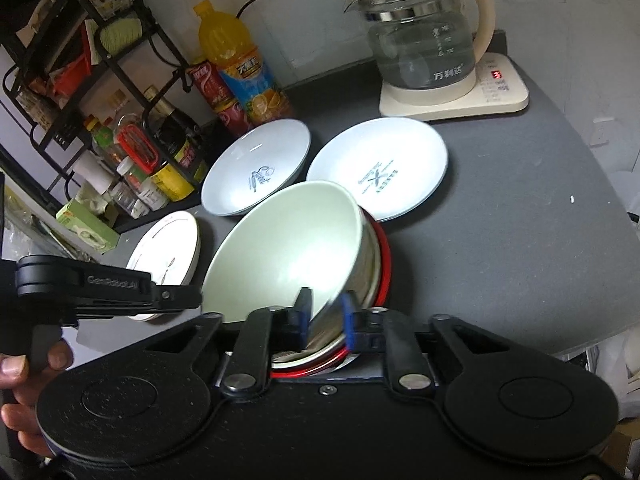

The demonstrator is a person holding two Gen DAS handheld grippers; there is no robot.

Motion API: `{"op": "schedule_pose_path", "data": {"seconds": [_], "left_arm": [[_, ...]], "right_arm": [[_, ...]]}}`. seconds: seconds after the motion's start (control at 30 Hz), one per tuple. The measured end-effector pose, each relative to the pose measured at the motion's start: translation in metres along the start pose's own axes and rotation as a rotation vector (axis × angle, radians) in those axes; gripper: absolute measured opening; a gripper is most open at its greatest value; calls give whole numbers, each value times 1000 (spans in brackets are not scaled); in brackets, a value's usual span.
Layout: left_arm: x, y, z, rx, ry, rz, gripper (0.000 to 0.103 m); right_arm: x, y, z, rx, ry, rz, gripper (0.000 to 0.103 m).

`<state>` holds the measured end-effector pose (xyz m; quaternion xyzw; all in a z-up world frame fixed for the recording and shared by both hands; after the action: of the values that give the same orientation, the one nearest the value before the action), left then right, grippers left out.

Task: Organize plates and bowls
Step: 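Open both grippers and withdraw from the bowl stack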

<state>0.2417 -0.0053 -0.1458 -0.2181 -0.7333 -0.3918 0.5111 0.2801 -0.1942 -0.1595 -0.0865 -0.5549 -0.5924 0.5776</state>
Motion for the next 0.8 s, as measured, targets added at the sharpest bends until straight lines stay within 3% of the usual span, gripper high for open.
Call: {"op": "schedule_pose_path", "data": {"seconds": [0.17,0.37,0.57,0.63,0.8], "left_arm": [[5,-1,6,9,21,-10,15],[9,2,16,40,28,-16,16],[11,11,24,54,39,-34,34],[11,14,28,54,47,-38,44],[9,27,42,58,43,-61,55]], "right_arm": [[-5,-5,-5,-8,2,10,7],[-2,-10,-4,-29,26,29,7],[5,1,4,-28,38,16,11],[6,6,8,-17,40,11,20],[0,23,21,17,28,-9,41]]}}
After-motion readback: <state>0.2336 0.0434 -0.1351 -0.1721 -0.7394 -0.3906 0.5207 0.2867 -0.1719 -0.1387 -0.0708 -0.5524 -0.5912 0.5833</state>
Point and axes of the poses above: each gripper's, at about its wrist camera, not at the fingertips, and x roughly against the way its jaws point, z to its left, y to its top, the point moved 10 cm from there along -x, roughly the way its jaws point, and after that the axes turned 3 degrees about x, right-handed, at the moved point
